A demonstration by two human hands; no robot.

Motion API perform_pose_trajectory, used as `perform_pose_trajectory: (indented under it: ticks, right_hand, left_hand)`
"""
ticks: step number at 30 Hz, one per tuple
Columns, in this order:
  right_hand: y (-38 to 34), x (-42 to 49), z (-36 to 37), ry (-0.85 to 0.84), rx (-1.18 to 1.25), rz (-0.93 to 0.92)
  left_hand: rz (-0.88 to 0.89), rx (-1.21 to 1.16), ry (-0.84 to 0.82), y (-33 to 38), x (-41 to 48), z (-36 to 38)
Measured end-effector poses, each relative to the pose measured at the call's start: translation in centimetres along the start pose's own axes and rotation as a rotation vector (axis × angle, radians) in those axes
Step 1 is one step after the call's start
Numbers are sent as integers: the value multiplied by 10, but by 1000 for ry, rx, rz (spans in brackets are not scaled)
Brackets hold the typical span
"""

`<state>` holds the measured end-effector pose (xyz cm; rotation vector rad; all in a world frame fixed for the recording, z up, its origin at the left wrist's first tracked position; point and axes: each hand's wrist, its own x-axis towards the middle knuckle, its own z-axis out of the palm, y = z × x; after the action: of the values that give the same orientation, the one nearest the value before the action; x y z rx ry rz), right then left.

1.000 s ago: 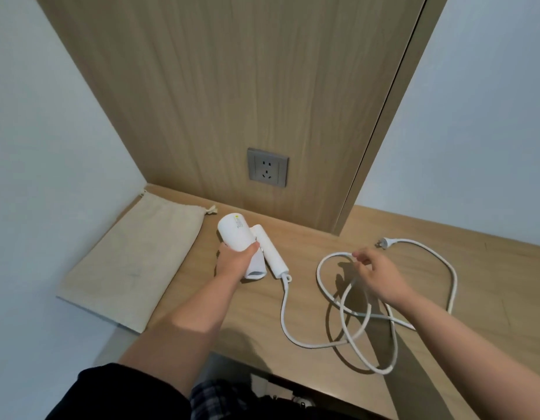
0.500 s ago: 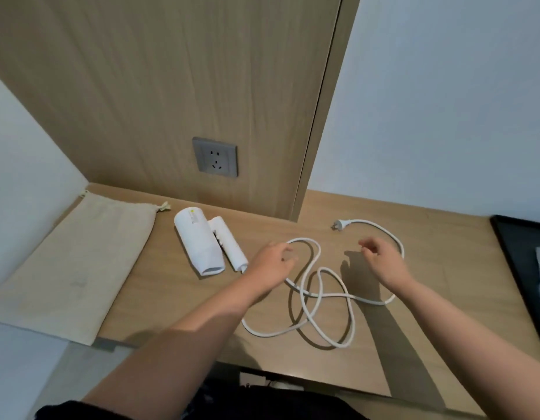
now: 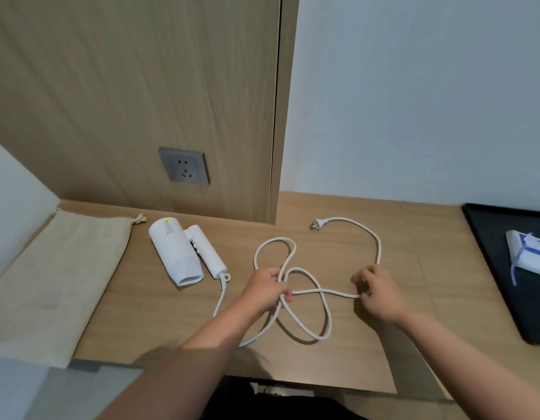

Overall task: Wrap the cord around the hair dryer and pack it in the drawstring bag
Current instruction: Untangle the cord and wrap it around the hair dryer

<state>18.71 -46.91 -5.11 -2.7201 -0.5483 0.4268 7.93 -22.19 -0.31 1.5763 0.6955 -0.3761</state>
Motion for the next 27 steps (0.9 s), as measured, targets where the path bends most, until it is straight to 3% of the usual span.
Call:
perform_pose_trajectory:
  ticks: [3,5,13,17,22,27]
  right_hand:
    - [-2,17,-8,222,282,377]
    - [-4,28,-16,247,485,574]
    - [-31,67,-15,100,805,734]
    - [-52,66,-27,82,1047,598]
    - [-76,52,-81,229,1113,150]
    - [-100,23,-122,38,1188,-103]
  left_hand:
    - [-36,-249,-20,5,-2,-10]
    - [-36,-290,-10,9,-3,-17]
    - [26,-268,-108,25,-13,-30]
    - [59,-223,-162,34,-21,-38]
    - [69,-232,-55,38,-24,-48]
    - [51,-344,68,40,-20,-59]
